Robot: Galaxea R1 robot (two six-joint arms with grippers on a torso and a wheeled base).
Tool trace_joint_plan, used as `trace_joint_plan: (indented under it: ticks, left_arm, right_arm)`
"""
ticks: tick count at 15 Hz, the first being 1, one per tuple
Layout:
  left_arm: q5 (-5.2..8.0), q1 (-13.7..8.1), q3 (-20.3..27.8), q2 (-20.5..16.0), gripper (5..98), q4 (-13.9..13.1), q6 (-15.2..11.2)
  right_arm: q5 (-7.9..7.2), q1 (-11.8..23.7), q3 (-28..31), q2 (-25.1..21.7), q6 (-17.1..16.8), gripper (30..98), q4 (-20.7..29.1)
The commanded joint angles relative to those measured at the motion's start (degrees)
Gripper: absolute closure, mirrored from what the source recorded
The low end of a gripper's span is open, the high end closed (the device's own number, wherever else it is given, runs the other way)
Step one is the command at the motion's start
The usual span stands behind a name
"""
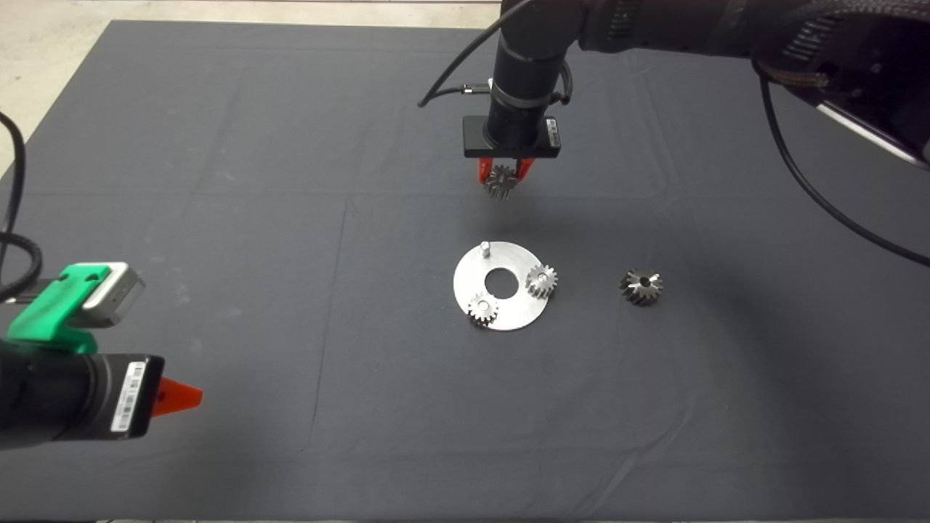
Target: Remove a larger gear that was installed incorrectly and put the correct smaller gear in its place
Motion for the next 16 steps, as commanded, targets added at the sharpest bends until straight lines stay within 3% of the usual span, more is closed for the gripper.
trace_joint_plan:
  ticks: [1, 5, 12, 14, 16]
  left_arm:
    - [3.47, 0.2, 0.5, 0.3, 44.4, 0.9, -0.4]
    - [3.45, 0.2, 0.3, 0.3, 44.4, 1.0, -0.4]
    - [3.47, 0.2, 0.5, 0.3, 44.4, 2.2, -0.4]
    - [3.43, 0.2, 0.5, 0.3, 44.4, 2.2, -0.5]
    - [3.39, 0.3, 0.6, 0.2, 44.4, 2.2, -0.5]
  right_arm:
    - [0.98, 1.2, 1.2, 0.5, -0.1, 91.7, 1.0]
    - [1.57, -1.6, 1.4, 0.5, -0.1, 91.7, -0.3]
    - [1.91, -2.1, 2.2, 0.7, 0.0, 91.6, -1.2]
    - [2.88, -3.4, 2.7, 0.7, 0.0, 91.6, -1.2]
    - [2.93, -4.1, 3.0, 0.7, 0.1, 91.6, -1.5]
